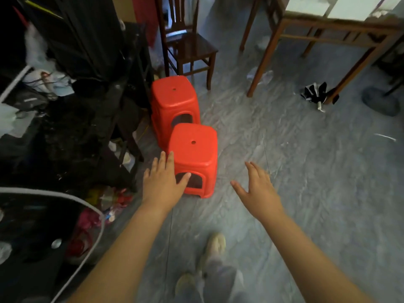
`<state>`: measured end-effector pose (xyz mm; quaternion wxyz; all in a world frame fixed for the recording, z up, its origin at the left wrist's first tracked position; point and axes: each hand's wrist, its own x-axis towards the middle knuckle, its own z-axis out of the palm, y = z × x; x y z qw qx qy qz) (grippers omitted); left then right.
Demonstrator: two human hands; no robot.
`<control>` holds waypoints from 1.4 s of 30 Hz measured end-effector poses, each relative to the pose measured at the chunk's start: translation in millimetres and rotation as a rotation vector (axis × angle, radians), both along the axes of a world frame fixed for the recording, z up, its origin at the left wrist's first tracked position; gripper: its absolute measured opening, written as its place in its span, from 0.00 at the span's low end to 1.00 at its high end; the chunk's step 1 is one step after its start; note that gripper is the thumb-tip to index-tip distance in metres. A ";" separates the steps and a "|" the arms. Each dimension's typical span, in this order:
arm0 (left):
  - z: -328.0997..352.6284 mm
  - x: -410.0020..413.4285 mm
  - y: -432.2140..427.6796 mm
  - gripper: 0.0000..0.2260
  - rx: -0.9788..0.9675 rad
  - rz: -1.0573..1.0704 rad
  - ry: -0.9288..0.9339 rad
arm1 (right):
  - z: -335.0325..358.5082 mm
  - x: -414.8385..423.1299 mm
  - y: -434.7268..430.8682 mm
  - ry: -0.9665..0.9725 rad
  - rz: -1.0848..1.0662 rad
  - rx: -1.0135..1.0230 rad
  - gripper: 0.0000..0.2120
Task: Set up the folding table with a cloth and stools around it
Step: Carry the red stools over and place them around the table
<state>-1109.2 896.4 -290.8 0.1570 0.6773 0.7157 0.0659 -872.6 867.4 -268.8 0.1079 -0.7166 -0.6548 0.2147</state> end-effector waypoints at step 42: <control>-382.3 40.0 374.5 0.52 -0.354 0.243 -0.320 | -404.1 17.2 356.8 0.369 -0.810 -0.354 0.44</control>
